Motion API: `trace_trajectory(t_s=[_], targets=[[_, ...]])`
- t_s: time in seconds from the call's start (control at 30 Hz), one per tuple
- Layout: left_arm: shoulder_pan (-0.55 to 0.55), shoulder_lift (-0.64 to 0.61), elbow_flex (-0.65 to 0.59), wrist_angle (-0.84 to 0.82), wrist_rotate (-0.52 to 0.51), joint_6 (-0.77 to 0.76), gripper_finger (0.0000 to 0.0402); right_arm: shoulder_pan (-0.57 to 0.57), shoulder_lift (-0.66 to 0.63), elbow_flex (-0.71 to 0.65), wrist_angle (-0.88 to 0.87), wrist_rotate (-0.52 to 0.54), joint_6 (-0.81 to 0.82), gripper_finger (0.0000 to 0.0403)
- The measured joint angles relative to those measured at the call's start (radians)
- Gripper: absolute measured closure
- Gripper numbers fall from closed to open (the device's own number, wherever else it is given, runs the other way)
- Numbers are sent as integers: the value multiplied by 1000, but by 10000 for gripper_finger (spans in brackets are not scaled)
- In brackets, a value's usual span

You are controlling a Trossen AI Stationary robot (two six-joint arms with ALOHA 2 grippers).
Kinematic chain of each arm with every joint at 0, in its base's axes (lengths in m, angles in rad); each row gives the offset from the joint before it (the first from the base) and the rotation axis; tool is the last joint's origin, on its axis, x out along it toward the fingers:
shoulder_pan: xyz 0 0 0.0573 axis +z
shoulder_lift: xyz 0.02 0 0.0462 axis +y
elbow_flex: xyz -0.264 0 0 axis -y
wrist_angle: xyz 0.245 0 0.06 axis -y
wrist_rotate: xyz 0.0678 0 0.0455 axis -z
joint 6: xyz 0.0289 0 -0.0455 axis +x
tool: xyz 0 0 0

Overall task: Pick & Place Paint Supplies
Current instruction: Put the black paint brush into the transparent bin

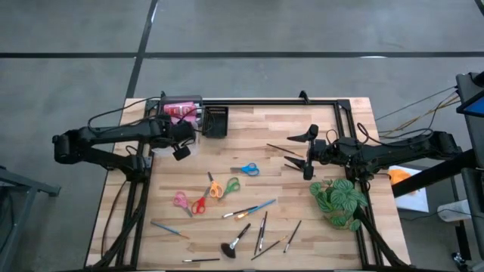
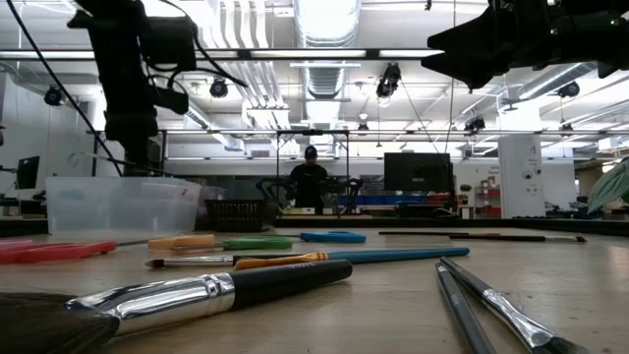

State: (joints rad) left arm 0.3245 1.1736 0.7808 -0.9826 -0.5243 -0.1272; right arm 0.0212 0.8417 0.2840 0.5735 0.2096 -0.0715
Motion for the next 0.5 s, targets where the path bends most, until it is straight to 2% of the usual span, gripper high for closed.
trace_trajectory(t_s=[0.2,0.5], targets=[[25,1,-16,79,0,27,396,0,0,0,0,0,0,72],[28,5,-17,59,9,-122,396,0,0,0,0,0,0,72]])
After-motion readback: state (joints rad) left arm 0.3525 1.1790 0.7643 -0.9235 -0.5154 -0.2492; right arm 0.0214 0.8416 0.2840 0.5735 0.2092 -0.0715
